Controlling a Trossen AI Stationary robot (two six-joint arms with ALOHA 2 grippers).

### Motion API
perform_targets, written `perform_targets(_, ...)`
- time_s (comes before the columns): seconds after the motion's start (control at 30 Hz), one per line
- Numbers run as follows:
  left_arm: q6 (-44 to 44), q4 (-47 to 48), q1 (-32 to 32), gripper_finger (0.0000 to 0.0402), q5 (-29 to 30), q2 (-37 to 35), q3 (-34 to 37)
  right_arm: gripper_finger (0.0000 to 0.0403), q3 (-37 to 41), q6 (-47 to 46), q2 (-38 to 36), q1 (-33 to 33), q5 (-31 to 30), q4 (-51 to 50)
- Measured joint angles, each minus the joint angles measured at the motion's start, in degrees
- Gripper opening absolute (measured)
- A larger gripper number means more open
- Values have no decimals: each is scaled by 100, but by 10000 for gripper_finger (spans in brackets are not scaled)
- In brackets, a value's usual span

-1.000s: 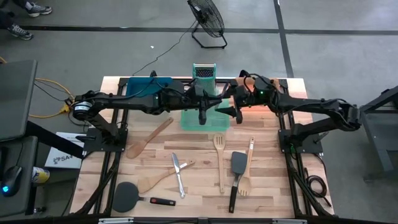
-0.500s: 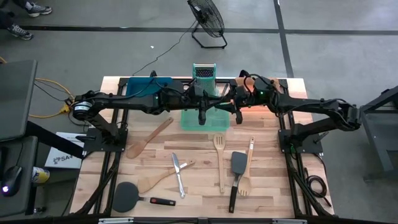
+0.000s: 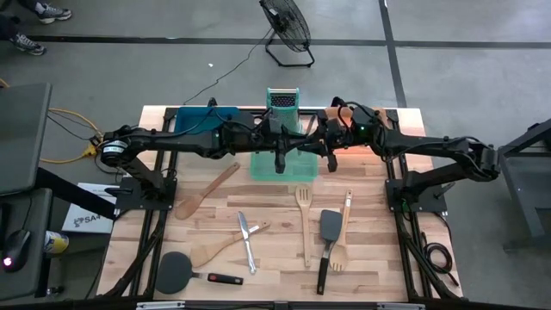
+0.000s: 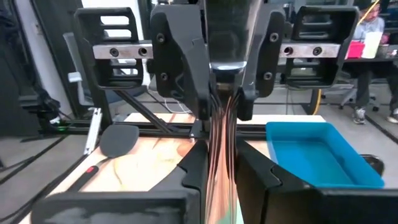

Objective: Pick & Place Kitchen Items
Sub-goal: Put the silver knife into the orange bin

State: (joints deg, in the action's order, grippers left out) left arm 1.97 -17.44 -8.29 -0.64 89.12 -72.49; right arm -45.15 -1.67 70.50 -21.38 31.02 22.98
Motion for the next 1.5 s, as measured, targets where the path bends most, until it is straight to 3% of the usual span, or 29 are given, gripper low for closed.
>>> perform_targets(0.27,-22,47,6,103,17,0,0,44,0,-107,-2,1,81,-141)
perform_targets(0.6,-23,147,4,110,40,-115,-1,44,0,-85,-156,-108,-233,-545)
perform_targets(0.8,-76,763,0,111,179,-433,0,44,0,-3,-410,-395,-278,-1045)
perform_targets(1.23,-26,2490,2,111,1532,-1192,0,44,-76,531,-1102,-1306,-810,-2633)
perform_targets(1.5,-60,3252,2,111,2493,-1412,0,44,-918,1491,-1039,-1607,-2163,-4783)
